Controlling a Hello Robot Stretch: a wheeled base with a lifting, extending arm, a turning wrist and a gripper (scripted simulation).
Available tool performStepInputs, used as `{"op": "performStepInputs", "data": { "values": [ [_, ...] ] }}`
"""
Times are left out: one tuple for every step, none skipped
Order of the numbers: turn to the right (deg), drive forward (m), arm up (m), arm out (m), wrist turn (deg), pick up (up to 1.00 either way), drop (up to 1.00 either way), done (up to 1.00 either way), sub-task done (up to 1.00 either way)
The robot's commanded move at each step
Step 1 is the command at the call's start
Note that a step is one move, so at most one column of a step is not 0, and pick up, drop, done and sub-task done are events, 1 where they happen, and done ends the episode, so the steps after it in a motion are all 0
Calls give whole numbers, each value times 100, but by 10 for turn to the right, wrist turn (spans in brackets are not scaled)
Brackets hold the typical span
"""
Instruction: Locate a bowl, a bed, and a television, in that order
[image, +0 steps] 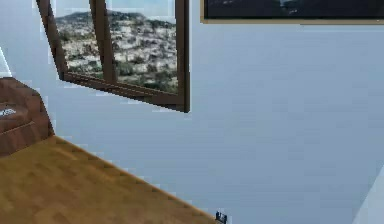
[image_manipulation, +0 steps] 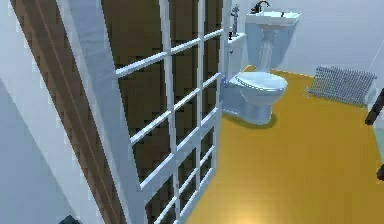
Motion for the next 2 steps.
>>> {"op": "performStepInputs", "data": {
  "values": [
    [210,0,0,0,0,0,0,0,0],
    [30,0,0,0,0,0,0,0,0]
  ]
}}
